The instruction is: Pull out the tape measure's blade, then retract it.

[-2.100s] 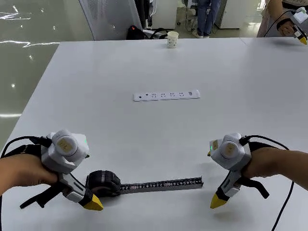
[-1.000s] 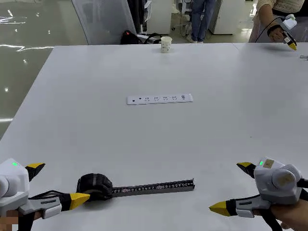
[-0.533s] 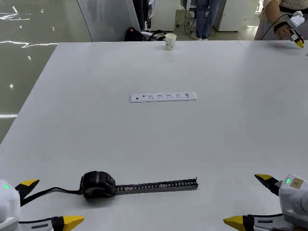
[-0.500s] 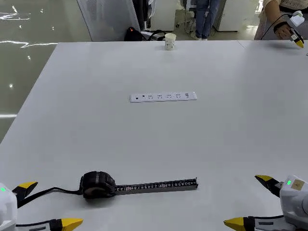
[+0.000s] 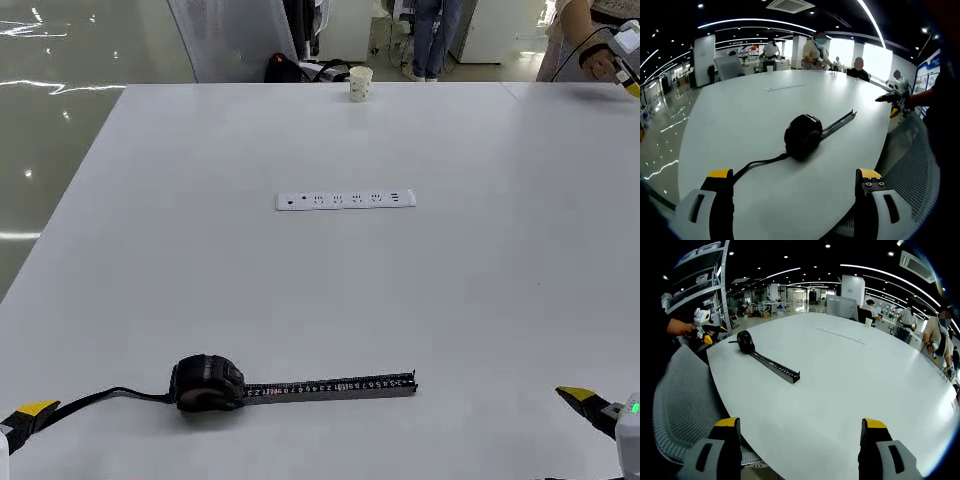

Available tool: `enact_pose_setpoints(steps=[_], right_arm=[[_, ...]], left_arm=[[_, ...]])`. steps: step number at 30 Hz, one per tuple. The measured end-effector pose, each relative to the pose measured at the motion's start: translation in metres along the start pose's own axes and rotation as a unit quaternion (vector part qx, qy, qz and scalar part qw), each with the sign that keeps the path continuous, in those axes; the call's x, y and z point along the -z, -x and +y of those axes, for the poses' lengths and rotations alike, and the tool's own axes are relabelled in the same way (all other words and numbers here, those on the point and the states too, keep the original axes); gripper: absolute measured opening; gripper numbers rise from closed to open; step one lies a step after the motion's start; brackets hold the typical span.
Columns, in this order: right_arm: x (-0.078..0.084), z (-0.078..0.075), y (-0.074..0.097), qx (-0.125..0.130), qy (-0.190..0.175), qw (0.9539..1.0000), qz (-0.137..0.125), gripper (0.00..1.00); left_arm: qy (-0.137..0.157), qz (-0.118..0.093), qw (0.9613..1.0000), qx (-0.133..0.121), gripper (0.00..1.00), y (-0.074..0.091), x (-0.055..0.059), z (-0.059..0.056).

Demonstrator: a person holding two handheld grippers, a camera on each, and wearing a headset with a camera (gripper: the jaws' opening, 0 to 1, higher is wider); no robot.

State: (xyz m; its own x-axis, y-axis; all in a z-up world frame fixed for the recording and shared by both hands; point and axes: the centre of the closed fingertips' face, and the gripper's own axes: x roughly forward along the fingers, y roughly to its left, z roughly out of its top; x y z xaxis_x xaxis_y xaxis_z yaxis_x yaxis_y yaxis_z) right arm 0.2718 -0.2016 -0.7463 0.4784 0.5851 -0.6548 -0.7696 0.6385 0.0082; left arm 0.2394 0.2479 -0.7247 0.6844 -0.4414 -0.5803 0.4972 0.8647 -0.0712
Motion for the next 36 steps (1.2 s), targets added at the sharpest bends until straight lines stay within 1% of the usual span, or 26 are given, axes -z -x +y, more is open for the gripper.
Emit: enact_pose_setpoints(steps=[2, 5, 7, 8, 11, 13, 18, 21, 24, 27, 32, 34, 36], right_arm=[[0.001, 0.0, 0.0, 0.001, 0.007, 1.0, 0.002, 0.99], [0.002, -0.002, 0.002, 0.005, 0.0, 1.0, 0.003, 0.99], [0.004, -0.002, 0.002, 0.007, -0.001, 1.0, 0.005, 0.99], [0.004, -0.002, 0.003, 0.007, 0.0, 1.0, 0.005, 0.99], [0.006, -0.002, 0.003, 0.005, 0.004, 0.9999, 0.009, 0.99], [0.005, -0.001, 0.003, 0.003, 0.01, 0.9999, 0.01, 0.99], [0.007, -0.005, 0.002, 0.001, 0.014, 0.9998, 0.016, 0.99], [0.004, -0.005, 0.002, -0.002, 0.018, 0.9997, 0.015, 0.99], [0.004, -0.007, 0.0, -0.004, 0.02, 0.9996, 0.018, 0.99], [0.003, -0.005, -0.002, -0.01, 0.024, 0.9995, 0.02, 0.99], [0.003, -0.006, -0.005, -0.02, 0.041, 0.9987, 0.025, 0.99], [0.002, -0.005, -0.006, -0.028, 0.048, 0.9981, 0.028, 0.99], [0.001, -0.008, -0.008, -0.03, 0.06, 0.997, 0.039, 0.99]], left_arm=[[-0.001, 0.0, 1.0, 0.001, 0.99, -0.001, 0.0, -0.001], [0.005, 0.003, 0.9999, 0.009, 0.99, -0.003, 0.001, -0.004], [0.037, -0.006, 0.9992, 0.014, 0.99, -0.006, -0.001, -0.006], [0.03, -0.006, 0.9994, 0.014, 0.99, -0.006, -0.001, -0.005], [0.03, -0.006, 0.9995, 0.01, 0.99, -0.008, 0.0, -0.003], [0.025, -0.003, 0.9997, 0.005, 0.99, -0.009, -0.001, -0.001], [0.023, -0.005, 0.9997, -0.003, 0.99, -0.01, -0.002, 0.002], [0.028, -0.005, 0.9996, -0.008, 0.99, -0.01, -0.001, 0.003], [0.033, 0.0, 0.9994, -0.01, 0.99, -0.012, 0.001, 0.004], [0.028, 0.007, 0.9995, -0.012, 0.99, -0.015, 0.001, 0.003], [0.012, -0.003, 0.9999, 0.008, 0.99, -0.02, -0.012, -0.006], [0.007, 0.001, 0.9999, 0.01, 0.99, -0.025, -0.012, -0.007], [-0.003, 0.012, 0.9999, 0.011, 0.99, -0.03, -0.011, -0.007]])
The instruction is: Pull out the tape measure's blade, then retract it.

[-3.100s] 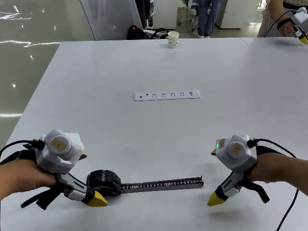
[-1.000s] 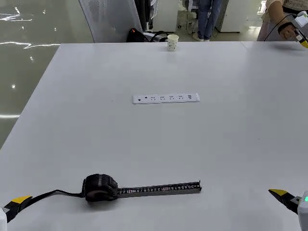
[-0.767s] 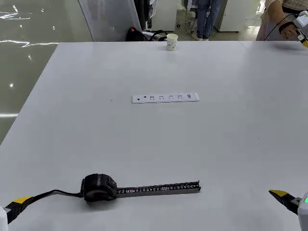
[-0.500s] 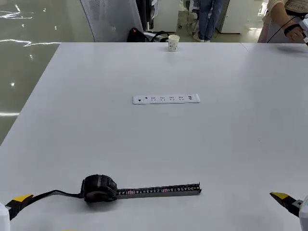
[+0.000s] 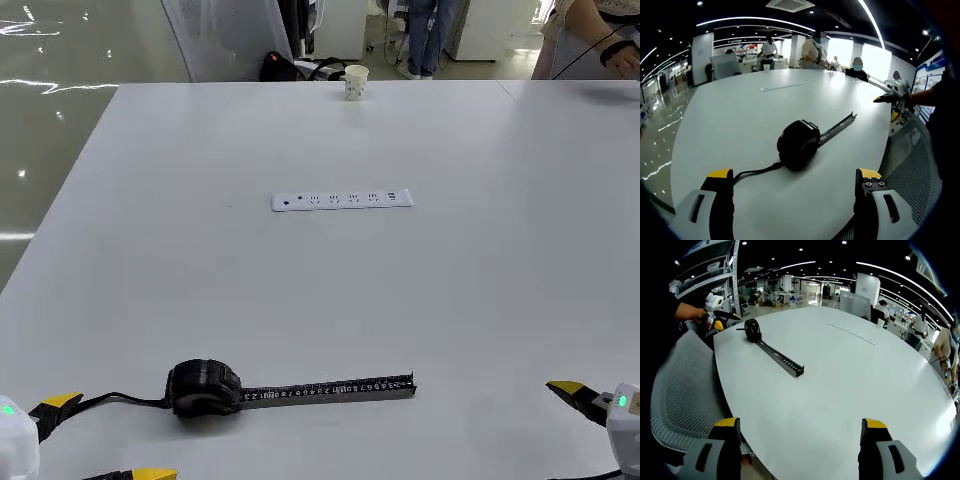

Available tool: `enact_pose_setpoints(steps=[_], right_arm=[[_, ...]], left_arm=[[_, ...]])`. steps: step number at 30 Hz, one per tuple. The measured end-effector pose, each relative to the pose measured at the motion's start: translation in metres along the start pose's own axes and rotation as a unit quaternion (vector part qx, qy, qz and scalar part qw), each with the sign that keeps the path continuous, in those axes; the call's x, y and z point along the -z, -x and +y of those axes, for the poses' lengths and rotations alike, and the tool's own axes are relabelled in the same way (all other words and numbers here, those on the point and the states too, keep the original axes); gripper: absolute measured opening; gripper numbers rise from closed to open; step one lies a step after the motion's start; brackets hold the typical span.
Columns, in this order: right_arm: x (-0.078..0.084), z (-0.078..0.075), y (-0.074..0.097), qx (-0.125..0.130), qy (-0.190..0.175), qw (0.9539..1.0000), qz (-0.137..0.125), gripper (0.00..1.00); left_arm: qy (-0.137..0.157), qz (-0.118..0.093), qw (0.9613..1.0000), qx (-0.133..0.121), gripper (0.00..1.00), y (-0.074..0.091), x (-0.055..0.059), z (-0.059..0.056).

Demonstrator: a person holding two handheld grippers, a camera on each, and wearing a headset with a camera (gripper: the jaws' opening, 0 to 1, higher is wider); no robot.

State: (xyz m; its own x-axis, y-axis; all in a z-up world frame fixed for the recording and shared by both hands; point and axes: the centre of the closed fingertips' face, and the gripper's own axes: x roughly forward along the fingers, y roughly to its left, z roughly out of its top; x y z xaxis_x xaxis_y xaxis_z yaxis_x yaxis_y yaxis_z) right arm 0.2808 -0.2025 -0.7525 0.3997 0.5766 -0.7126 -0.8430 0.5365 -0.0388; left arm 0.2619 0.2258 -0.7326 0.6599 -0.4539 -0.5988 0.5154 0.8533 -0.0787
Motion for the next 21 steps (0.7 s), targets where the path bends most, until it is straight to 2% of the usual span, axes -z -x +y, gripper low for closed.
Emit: enact_pose_setpoints(steps=[6, 10, 14, 16, 17, 18, 21], right_arm=[[-0.008, -0.003, -0.004, -0.023, 0.012, 0.9995, 0.015, 0.99], [-0.015, -0.006, -0.01, -0.038, 0.029, 0.9985, 0.026, 0.99], [-0.03, -0.011, -0.014, -0.044, 0.03, 0.9984, 0.021, 0.99], [-0.035, -0.013, -0.017, -0.045, 0.036, 0.9981, 0.022, 0.99], [-0.038, -0.014, -0.019, -0.048, 0.043, 0.9977, 0.023, 0.99], [-0.04, -0.014, -0.02, -0.051, 0.048, 0.9973, 0.023, 0.99], [-0.046, -0.013, -0.022, -0.063, 0.058, 0.9961, 0.022, 0.99]], left_arm=[[0.0, -0.006, 0.9999, -0.009, 0.99, -0.009, -0.014, 0.002], [0.002, -0.006, 0.9999, -0.009, 0.99, -0.017, -0.019, -0.004], [0.002, -0.004, 0.9999, -0.013, 0.99, -0.022, -0.023, -0.008], [0.017, -0.007, 0.9997, -0.015, 0.99, -0.024, -0.026, -0.009], [0.036, -0.018, 0.9991, -0.012, 0.99, -0.026, -0.03, -0.011], [0.046, -0.017, 0.9988, -0.01, 0.99, -0.026, -0.031, -0.012], [0.051, -0.021, 0.9984, -0.013, 0.99, -0.027, -0.034, -0.014]])
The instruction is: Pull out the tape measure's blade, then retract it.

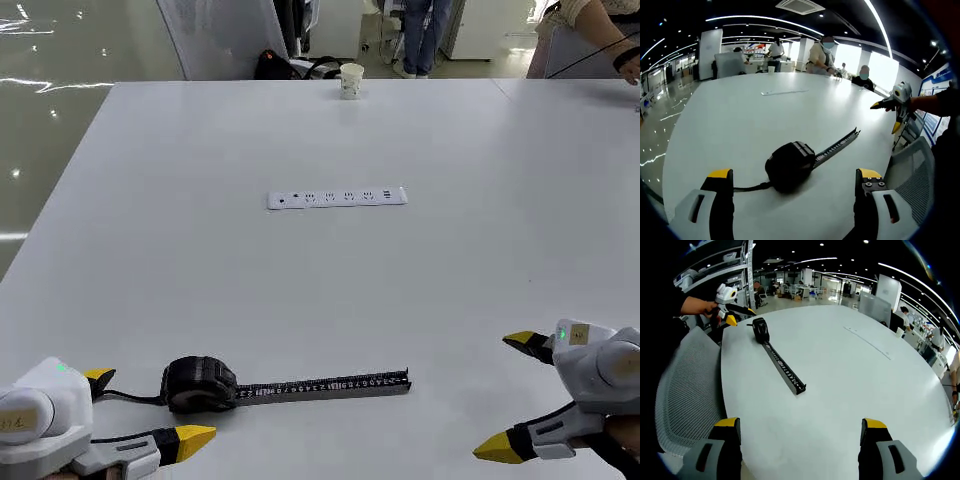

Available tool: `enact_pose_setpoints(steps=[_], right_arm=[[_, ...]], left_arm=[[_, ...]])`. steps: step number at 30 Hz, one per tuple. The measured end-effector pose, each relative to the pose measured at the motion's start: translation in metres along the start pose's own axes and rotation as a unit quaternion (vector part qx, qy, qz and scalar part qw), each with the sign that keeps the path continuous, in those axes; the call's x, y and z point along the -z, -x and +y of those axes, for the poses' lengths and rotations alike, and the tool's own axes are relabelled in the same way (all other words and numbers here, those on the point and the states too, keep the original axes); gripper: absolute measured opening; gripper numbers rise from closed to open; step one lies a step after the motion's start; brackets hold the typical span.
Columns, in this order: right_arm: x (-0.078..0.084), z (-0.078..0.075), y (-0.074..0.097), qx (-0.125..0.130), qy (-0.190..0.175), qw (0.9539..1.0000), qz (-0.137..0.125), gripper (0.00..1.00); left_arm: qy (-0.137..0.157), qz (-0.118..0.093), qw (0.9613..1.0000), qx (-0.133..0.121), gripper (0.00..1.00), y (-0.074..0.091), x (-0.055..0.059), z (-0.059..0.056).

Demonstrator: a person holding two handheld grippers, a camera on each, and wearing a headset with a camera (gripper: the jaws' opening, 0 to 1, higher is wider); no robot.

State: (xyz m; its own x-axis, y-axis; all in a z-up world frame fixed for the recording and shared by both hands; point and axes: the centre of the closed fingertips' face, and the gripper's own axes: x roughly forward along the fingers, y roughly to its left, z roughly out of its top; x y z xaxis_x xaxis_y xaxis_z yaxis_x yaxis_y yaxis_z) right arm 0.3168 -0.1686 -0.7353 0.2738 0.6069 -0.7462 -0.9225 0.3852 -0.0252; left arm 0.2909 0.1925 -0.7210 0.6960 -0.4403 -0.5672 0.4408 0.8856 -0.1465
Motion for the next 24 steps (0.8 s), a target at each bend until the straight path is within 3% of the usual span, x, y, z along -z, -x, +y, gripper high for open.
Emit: enact_pose_setpoints(steps=[13, 18, 22, 24], right_arm=[[-0.007, -0.008, -0.017, -0.019, 0.037, 0.9988, 0.024, 0.99], [-0.015, -0.011, -0.029, -0.038, 0.053, 0.9974, 0.03, 0.99], [-0.018, -0.014, -0.038, -0.046, 0.065, 0.996, 0.038, 0.99], [-0.022, -0.014, -0.043, -0.052, 0.072, 0.9951, 0.042, 0.99]], left_arm=[[0.006, 0.013, 0.9996, -0.023, 0.99, -0.021, 0.002, -0.01], [0.031, 0.003, 0.9983, -0.049, 0.99, -0.03, -0.006, -0.009], [0.036, 0.008, 0.9978, -0.054, 0.99, -0.037, -0.007, -0.012], [0.048, 0.007, 0.9964, -0.07, 0.99, -0.038, -0.007, -0.011]])
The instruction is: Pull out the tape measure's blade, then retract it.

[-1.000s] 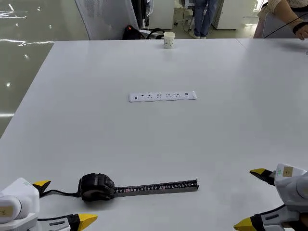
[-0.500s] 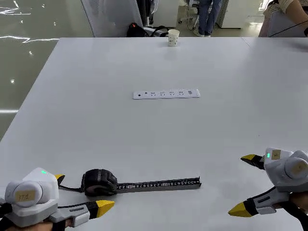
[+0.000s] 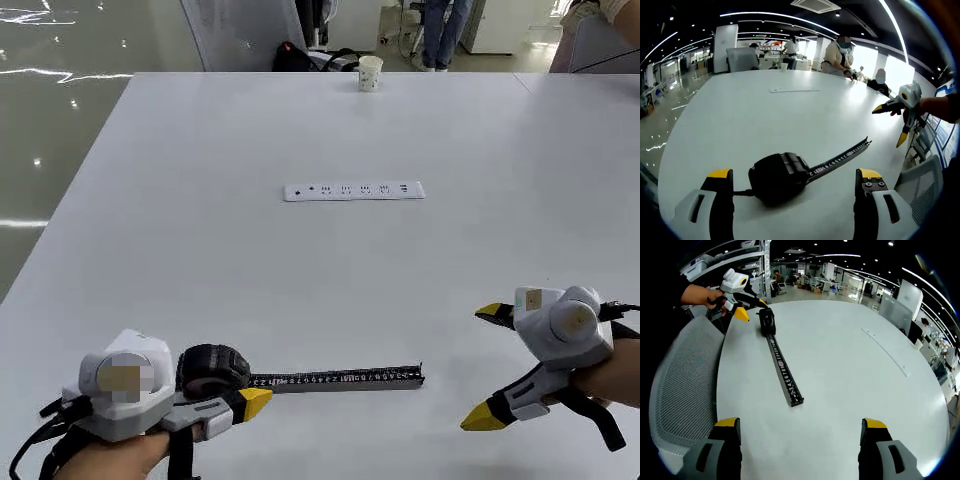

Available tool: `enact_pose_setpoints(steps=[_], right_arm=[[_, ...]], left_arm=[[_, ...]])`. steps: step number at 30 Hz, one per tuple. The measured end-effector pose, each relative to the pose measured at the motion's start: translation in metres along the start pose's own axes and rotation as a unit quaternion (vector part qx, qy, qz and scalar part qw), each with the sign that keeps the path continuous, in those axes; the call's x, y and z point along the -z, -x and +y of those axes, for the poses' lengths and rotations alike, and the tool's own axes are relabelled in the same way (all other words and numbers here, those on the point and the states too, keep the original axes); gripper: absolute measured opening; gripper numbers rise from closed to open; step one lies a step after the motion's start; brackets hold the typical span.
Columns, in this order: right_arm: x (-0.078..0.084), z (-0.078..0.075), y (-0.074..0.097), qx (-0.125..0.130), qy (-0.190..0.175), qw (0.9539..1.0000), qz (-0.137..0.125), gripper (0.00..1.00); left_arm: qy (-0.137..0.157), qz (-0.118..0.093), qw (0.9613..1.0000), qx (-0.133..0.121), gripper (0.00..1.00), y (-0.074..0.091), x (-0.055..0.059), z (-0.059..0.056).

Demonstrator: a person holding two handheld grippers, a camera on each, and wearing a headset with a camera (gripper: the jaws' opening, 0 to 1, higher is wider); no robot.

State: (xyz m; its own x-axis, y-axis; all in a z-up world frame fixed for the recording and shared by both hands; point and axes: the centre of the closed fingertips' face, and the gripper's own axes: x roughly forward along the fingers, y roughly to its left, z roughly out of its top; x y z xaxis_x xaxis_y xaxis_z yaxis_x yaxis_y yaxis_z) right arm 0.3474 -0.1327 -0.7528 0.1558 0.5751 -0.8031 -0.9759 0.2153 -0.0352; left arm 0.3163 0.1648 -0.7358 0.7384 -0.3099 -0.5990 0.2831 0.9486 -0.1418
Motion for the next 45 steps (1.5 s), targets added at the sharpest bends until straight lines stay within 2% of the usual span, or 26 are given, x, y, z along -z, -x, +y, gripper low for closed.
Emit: enact_pose_setpoints(steps=[2, 5, 8, 11, 12, 15, 19, 22, 24, 26, 29, 34, 36, 40, 45], right_arm=[[-0.004, -0.001, -0.005, -0.007, 0.012, 0.9999, 0.005, 0.99], [-0.007, -0.003, -0.013, -0.016, 0.025, 0.9995, 0.013, 0.99], [-0.009, -0.004, -0.02, -0.027, 0.042, 0.9985, 0.023, 0.99], [-0.012, -0.005, -0.027, -0.036, 0.044, 0.998, 0.026, 0.99], [-0.013, -0.005, -0.03, -0.042, 0.042, 0.9979, 0.028, 0.99], [-0.012, -0.005, -0.036, -0.047, 0.051, 0.9969, 0.037, 0.99], [-0.008, -0.002, -0.045, -0.058, 0.065, 0.9949, 0.05, 0.99], [-0.003, 0.003, -0.051, -0.071, 0.083, 0.9919, 0.066, 0.99], [-0.003, 0.002, -0.053, -0.072, 0.085, 0.9914, 0.068, 0.99], [-0.003, 0.001, -0.055, -0.073, 0.085, 0.9913, 0.068, 0.98], [-0.006, 0.005, -0.055, -0.089, 0.088, 0.9902, 0.062, 0.86], [-0.008, 0.004, -0.057, -0.093, 0.096, 0.9892, 0.06, 0.75], [-0.009, 0.005, -0.058, -0.095, 0.094, 0.9893, 0.059, 0.72], [-0.006, 0.006, -0.059, -0.102, 0.087, 0.9889, 0.065, 0.55], [-0.009, 0.007, -0.061, -0.104, 0.1, 0.9873, 0.066, 0.39]], left_arm=[[0.008, -0.005, 0.9999, 0.001, 0.99, -0.003, 0.001, -0.005], [-0.006, -0.021, 0.9998, -0.006, 0.99, -0.007, 0.002, -0.011], [0.0, -0.033, 0.9994, -0.015, 0.99, -0.007, 0.002, -0.013], [0.02, -0.052, 0.9979, -0.035, 0.99, -0.007, -0.001, -0.008], [0.034, -0.072, 0.9955, -0.052, 0.99, -0.005, -0.004, -0.005], [0.016, -0.071, 0.9956, -0.059, 0.99, -0.007, 0.002, -0.007], [0.025, -0.075, 0.995, -0.062, 0.99, -0.012, 0.005, -0.006], [0.015, -0.076, 0.9942, -0.075, 0.99, -0.015, 0.006, -0.002], [0.007, -0.082, 0.994, -0.073, 0.99, -0.018, 0.006, 0.0], [-0.003, -0.078, 0.9943, -0.073, 0.99, -0.021, 0.009, 0.002], [0.021, -0.083, 0.9927, -0.085, 0.99, -0.022, 0.01, 0.01], [0.027, -0.082, 0.9918, -0.094, 0.99, -0.024, 0.011, 0.018], [0.028, -0.083, 0.9916, -0.095, 0.99, -0.025, 0.01, 0.019], [0.025, -0.081, 0.9921, -0.092, 0.99, -0.029, 0.007, 0.019], [0.023, -0.08, 0.9926, -0.089, 0.99, -0.032, 0.006, 0.019]])
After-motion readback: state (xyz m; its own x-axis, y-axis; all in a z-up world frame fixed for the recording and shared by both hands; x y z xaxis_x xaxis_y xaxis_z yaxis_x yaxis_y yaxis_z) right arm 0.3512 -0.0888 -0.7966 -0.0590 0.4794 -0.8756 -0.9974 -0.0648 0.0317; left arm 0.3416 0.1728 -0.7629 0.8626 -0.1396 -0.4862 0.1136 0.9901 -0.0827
